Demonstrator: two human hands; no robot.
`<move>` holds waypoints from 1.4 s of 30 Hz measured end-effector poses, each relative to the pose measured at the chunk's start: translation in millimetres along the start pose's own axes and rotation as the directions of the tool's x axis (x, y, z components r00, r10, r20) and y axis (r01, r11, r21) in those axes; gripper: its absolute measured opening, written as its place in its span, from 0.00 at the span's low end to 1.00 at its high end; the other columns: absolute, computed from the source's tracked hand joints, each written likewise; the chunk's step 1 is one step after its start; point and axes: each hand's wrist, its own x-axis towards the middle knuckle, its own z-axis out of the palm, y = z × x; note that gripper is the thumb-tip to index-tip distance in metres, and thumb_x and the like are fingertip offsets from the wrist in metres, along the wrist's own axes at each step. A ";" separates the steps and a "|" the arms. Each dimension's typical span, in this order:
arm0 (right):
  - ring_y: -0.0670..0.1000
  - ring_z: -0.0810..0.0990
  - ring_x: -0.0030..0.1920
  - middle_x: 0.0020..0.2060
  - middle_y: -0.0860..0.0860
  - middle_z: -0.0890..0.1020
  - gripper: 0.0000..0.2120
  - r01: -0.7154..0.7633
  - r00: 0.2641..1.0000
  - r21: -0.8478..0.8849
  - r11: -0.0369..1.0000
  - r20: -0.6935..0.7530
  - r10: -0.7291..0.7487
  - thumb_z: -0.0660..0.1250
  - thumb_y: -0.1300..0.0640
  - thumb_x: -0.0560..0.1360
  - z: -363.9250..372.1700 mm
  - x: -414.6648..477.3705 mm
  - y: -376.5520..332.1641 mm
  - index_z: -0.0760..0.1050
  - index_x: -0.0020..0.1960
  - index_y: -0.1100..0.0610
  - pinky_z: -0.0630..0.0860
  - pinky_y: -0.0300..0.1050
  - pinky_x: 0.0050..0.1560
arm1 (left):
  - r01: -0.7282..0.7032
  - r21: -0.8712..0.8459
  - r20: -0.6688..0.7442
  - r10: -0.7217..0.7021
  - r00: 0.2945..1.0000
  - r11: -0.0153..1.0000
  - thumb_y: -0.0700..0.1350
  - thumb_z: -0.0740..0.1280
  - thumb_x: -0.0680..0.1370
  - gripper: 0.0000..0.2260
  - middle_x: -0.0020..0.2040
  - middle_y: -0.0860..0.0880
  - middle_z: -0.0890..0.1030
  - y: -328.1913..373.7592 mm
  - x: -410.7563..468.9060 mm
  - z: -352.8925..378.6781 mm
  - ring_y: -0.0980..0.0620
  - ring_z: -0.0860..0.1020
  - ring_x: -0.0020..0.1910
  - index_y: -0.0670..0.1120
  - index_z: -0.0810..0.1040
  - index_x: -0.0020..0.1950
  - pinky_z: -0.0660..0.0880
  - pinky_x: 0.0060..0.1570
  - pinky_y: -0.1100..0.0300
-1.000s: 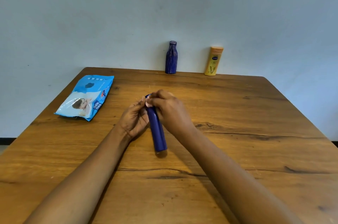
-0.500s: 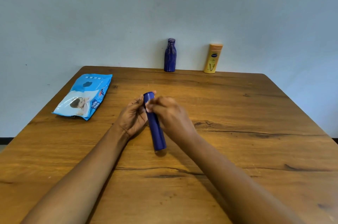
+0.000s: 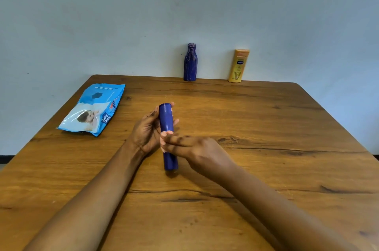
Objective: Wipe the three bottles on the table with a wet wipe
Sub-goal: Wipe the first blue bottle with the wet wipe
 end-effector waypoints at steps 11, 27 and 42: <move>0.49 0.75 0.49 0.53 0.53 0.78 0.13 -0.057 0.996 -0.007 0.998 -0.068 0.056 0.64 0.57 0.76 -4.5 -5.7 -9.0 0.77 0.59 0.56 0.76 0.42 0.46 | 0.003 -0.042 0.008 -0.002 1.000 0.999 0.43 0.59 0.81 0.18 0.53 0.42 0.79 -0.9 -2.6 2.7 0.50 0.79 0.50 0.38 0.69 0.69 0.77 0.56 0.48; 0.50 0.75 0.46 0.50 0.54 0.78 0.21 -0.151 0.983 -0.051 0.987 -0.112 0.145 0.74 0.64 0.66 -6.4 11.4 -16.7 0.78 0.58 0.59 0.74 0.39 0.41 | 0.047 -0.090 0.070 -0.040 0.997 0.995 0.44 0.61 0.79 0.14 0.51 0.41 0.80 -1.5 -1.1 -3.6 0.47 0.80 0.48 0.40 0.78 0.61 0.80 0.47 0.54; 0.53 0.71 0.57 0.63 0.54 0.71 0.17 -0.093 0.996 -0.035 0.995 0.016 0.093 0.62 0.60 0.79 16.3 -32.0 -37.1 0.67 0.68 0.60 0.80 0.49 0.46 | -0.022 -0.126 0.024 0.025 0.999 0.992 0.47 0.59 0.80 0.19 0.53 0.46 0.81 0.2 -1.0 -4.3 0.52 0.80 0.50 0.41 0.73 0.68 0.70 0.64 0.52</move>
